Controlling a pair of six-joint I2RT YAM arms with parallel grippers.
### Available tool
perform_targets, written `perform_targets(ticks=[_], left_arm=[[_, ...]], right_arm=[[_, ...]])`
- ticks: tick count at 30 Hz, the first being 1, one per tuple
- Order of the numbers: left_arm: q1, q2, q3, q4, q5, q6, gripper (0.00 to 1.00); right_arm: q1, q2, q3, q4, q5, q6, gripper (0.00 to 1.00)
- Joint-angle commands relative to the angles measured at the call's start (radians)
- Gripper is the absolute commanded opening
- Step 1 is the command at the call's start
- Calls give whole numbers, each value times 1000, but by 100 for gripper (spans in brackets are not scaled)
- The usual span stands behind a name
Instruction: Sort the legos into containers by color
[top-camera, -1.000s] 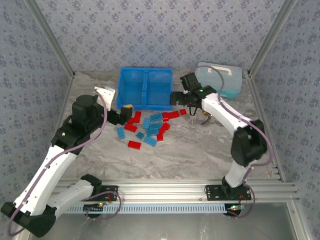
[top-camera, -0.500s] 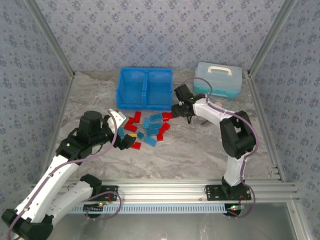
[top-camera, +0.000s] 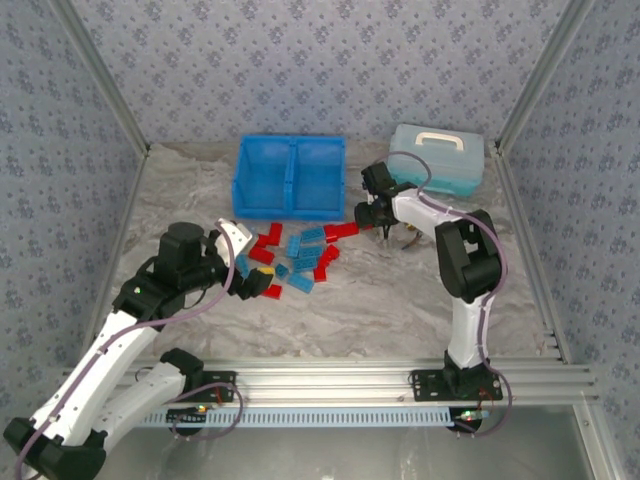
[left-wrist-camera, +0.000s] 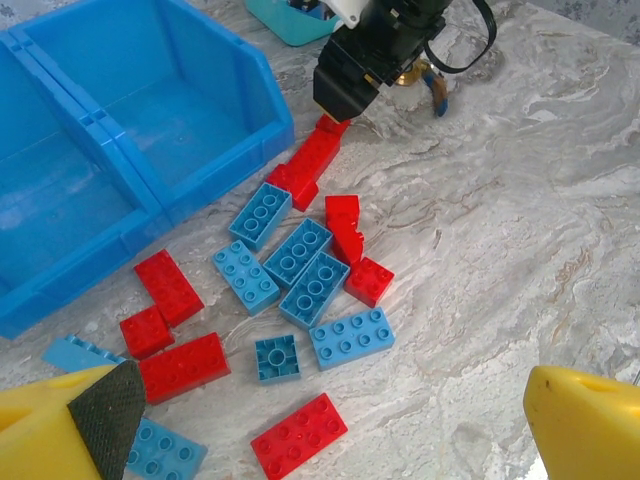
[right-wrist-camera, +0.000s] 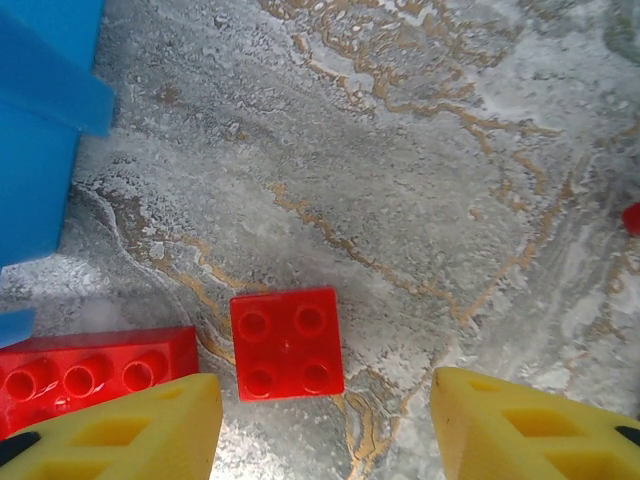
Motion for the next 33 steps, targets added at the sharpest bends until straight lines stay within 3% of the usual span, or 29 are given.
perform_targets(ticks=[1, 10, 22, 26, 30, 33], left_arm=[[-6, -8, -5, 15, 8, 19, 99], [-6, 2, -4, 3, -9, 27, 99], [-6, -5, -9, 6, 7, 29, 99], [-6, -6, -10, 3, 5, 30, 99], [-6, -12, -10, 4, 5, 28, 99], [-6, -14, -12, 7, 3, 26, 99]], right_arm=[[-8, 37, 52, -36, -19, -19, 59], [1, 115, 106, -90, -25, -22, 59], [-1, 150, 114, -190, 5, 8, 46], [-15, 144, 107, -201, -8, 28, 46], [-21, 147, 98, -202, -31, 7, 55], [-22, 146, 88, -213, -29, -1, 48]])
